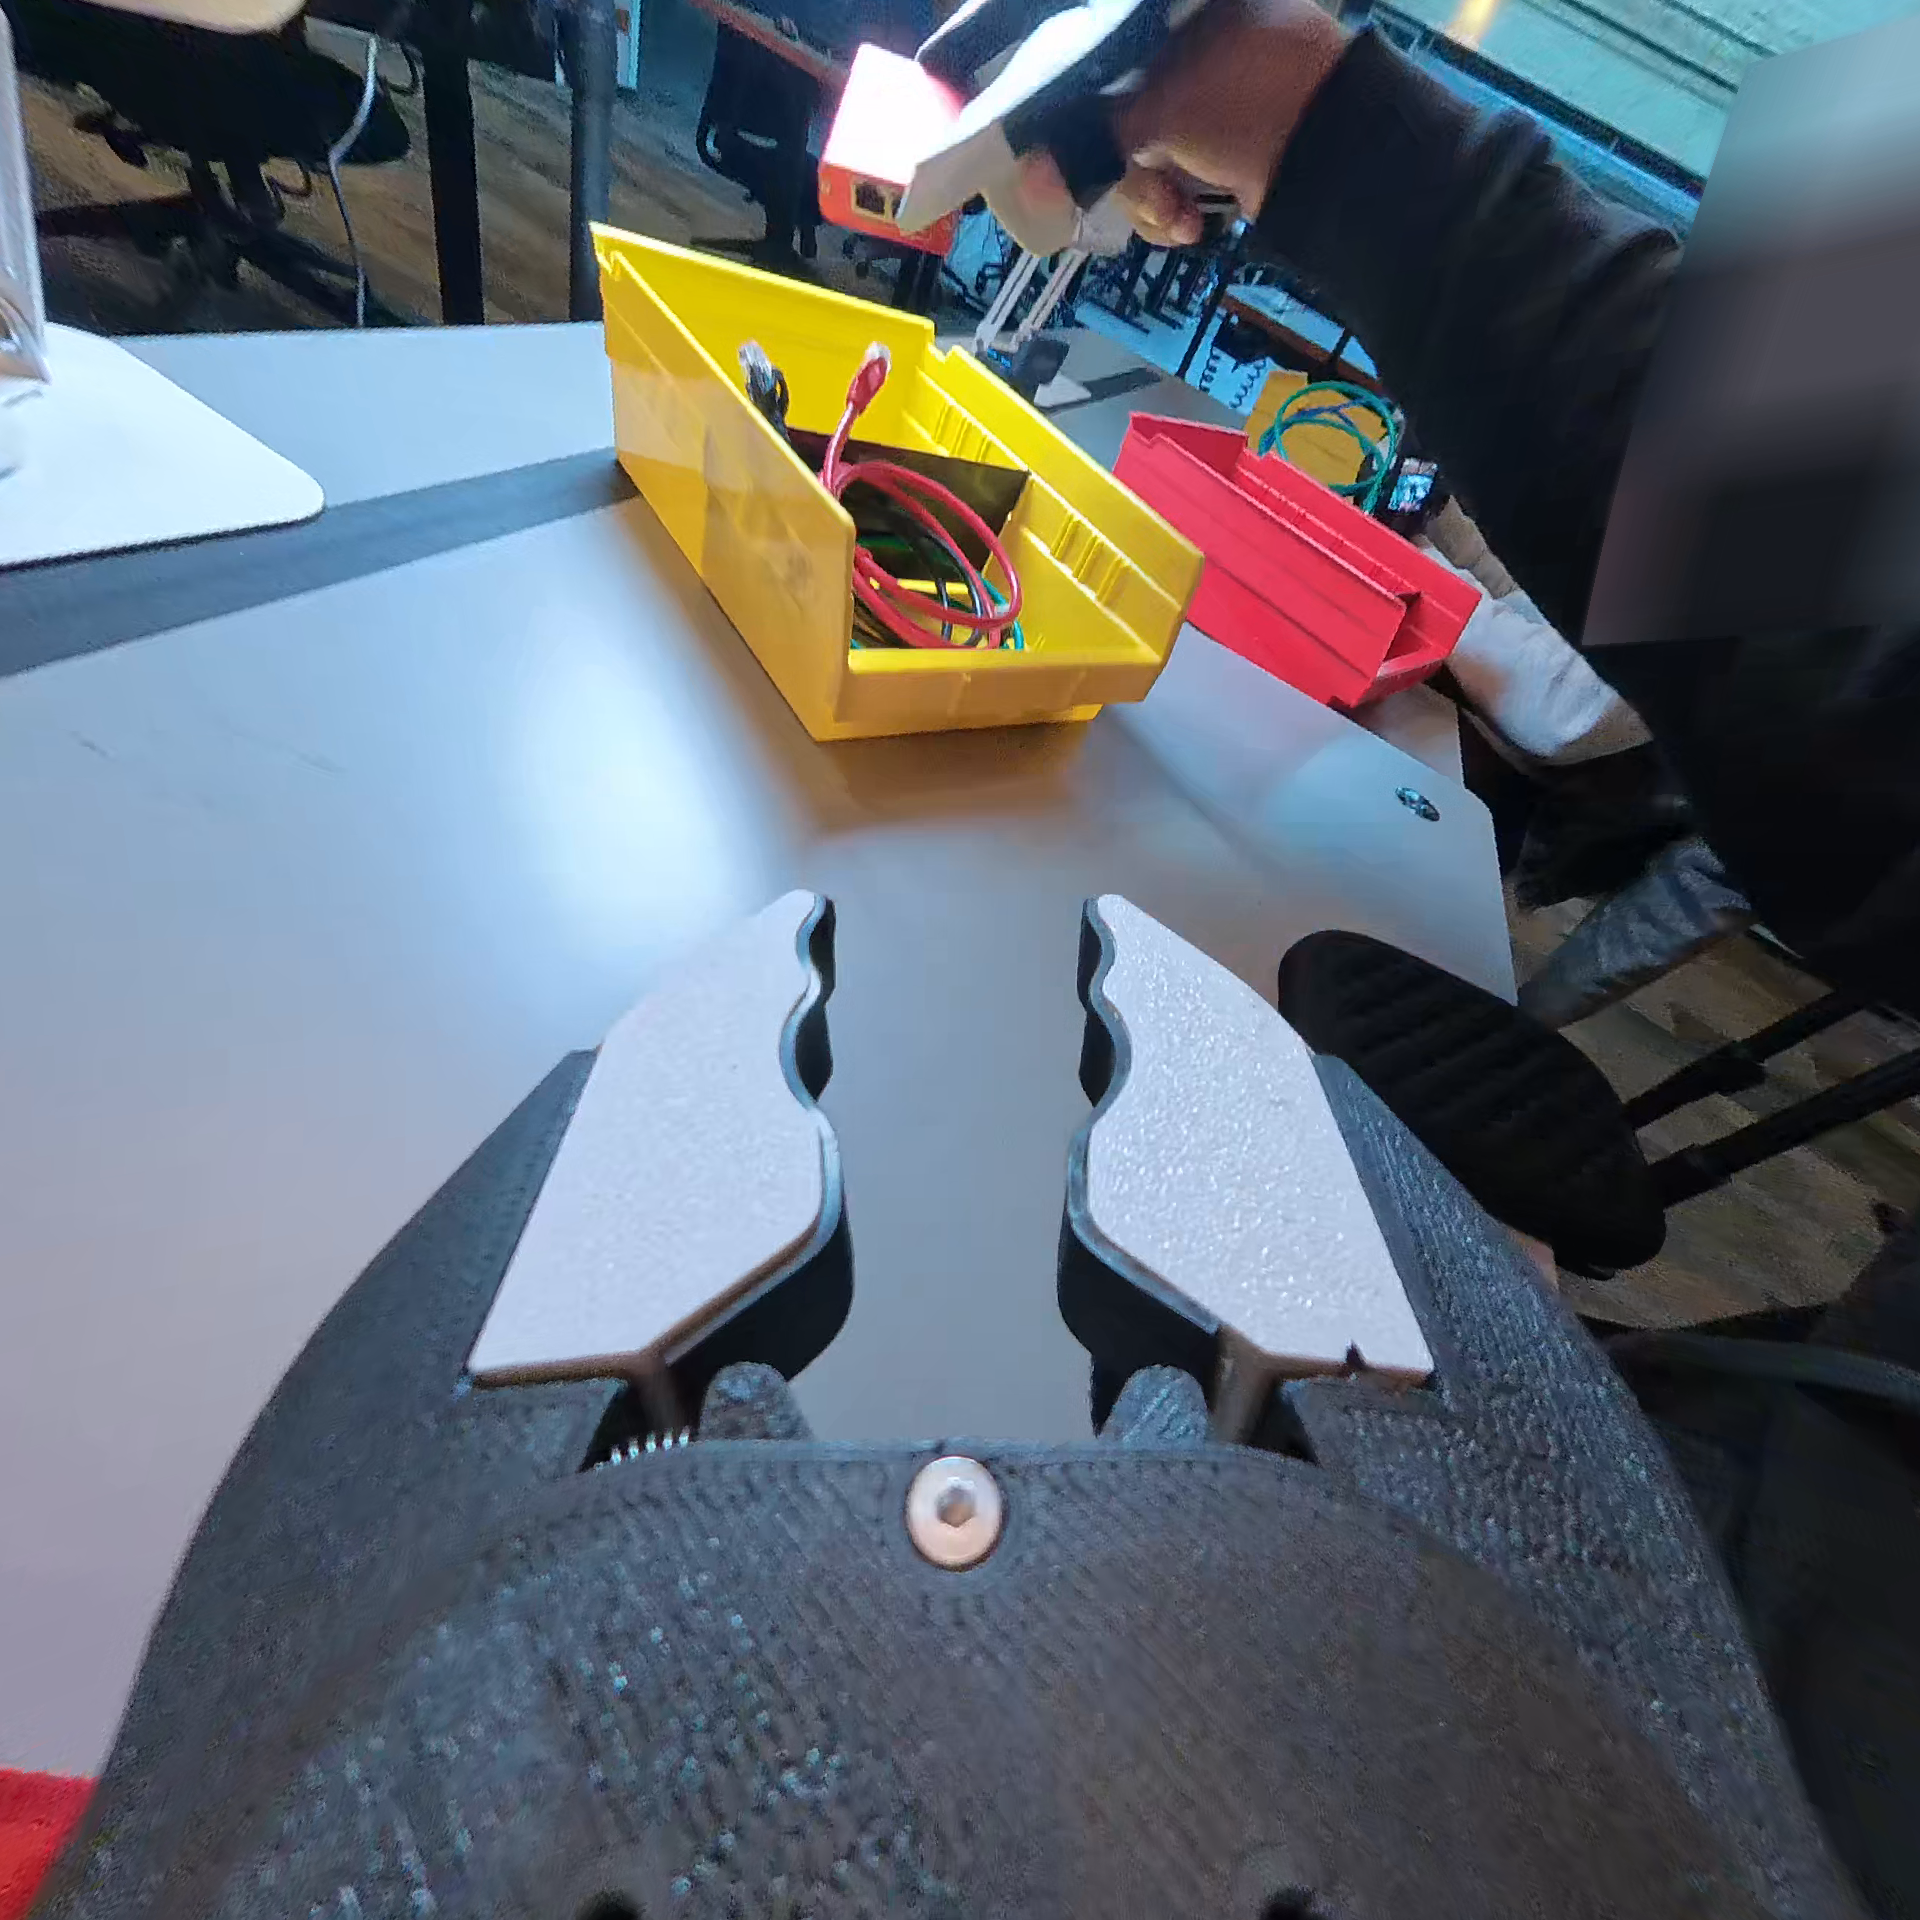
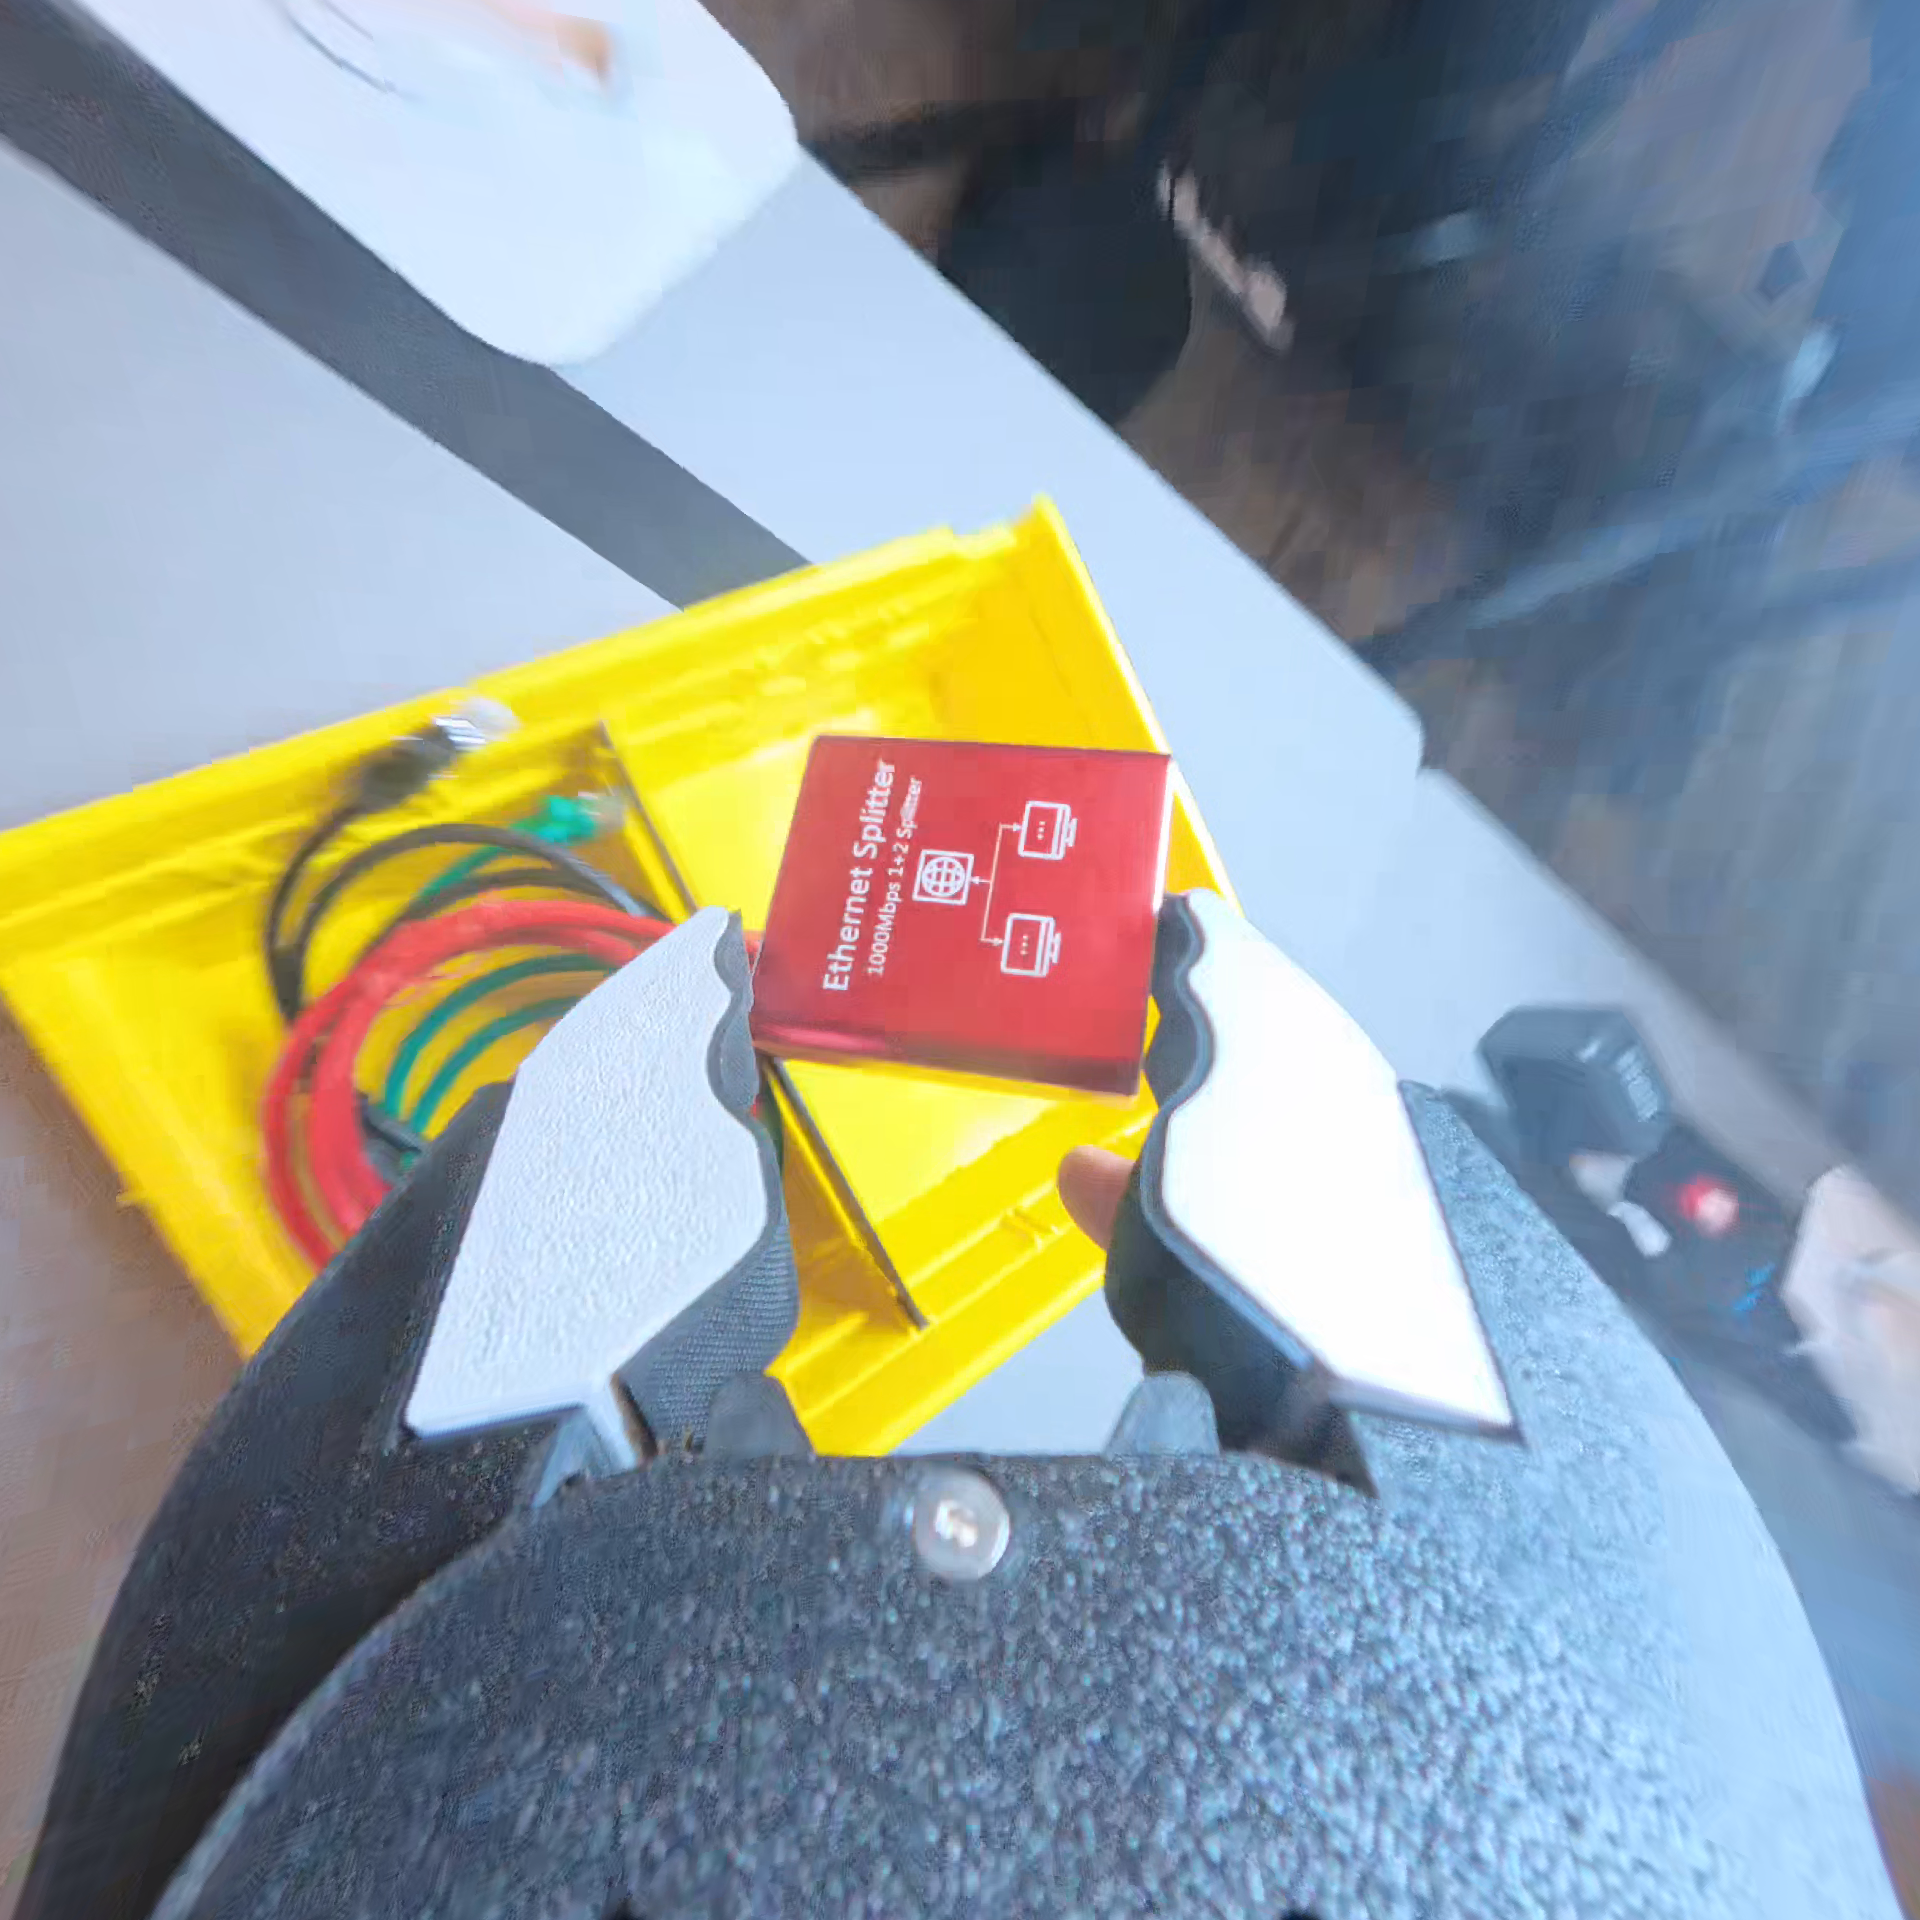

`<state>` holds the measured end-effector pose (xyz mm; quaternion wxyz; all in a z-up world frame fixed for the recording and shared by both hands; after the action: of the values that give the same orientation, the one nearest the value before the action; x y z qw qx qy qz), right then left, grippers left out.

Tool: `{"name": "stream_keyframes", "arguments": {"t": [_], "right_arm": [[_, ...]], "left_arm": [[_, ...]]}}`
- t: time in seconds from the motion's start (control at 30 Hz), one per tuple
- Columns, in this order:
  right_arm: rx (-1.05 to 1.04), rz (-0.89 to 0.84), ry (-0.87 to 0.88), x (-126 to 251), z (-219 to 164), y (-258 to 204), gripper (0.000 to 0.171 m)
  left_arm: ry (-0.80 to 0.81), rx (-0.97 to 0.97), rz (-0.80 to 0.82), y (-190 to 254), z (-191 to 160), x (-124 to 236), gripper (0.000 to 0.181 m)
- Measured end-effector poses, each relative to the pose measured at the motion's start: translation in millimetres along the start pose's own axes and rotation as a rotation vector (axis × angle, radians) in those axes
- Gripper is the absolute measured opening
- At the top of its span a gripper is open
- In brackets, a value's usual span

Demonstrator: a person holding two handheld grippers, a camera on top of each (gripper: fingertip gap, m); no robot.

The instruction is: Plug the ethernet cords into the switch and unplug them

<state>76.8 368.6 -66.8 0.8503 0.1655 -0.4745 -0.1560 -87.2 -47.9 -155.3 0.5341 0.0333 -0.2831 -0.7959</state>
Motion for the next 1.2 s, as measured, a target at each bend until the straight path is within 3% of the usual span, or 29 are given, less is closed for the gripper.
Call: {"name": "stream_keyframes", "arguments": {"t": [0.03,0.1,0.13,0.23,0.33,0.7,0.87,1.03,1.2], "right_arm": [[-0.064,0.028,-0.041,-17,-11,10,0.074],[-0.166,0.102,-0.117,-49,-30,18,0.072],[-0.181,0.064,-0.136,-62,-37,23,0.02],[-0.26,0.161,-0.158,-92,-44,19,0.022],[-0.15,0.128,-0.276,-108,-49,19,0.016],[-0.106,0.132,-0.227,-96,-41,19,0.028],[-0.116,0.103,0.027,-55,-15,13,0.043],[0.01,0.104,0.295,10,8,-44,0.058],[0.118,0.181,0.432,48,-4,-130,0.058]], "left_arm": [[-0.01,0.004,0.001,-2,-3,-2,0.045],[-0.026,0.01,0.007,-6,-7,-4,0.044],[-0.028,0.013,0.015,-9,-8,-4,0.043],[-0.036,0.003,0.033,-15,-10,-6,0.042],[-0.06,0.016,0.041,-21,-15,-9,0.041],[-0.094,-0.001,0.04,-23,-20,-14,0.041],[-0.075,-0.027,0.064,-23,-16,-10,0.043],[-0.037,-0.059,0.079,-19,-6,-2,0.046],[0.001,-0.144,0.109,-9,22,27,0.051]]}}
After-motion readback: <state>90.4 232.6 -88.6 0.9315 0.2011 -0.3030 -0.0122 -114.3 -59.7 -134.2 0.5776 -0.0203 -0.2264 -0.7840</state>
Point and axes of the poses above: each gripper's, where its closed fingertips meet, x back along the fingers, z out of its top, y = z × x across the jaws, the point moved 8 cm from there along x, back along the fingers, and after that the axes turned 9 degrees about x, right-handed, at the moved point
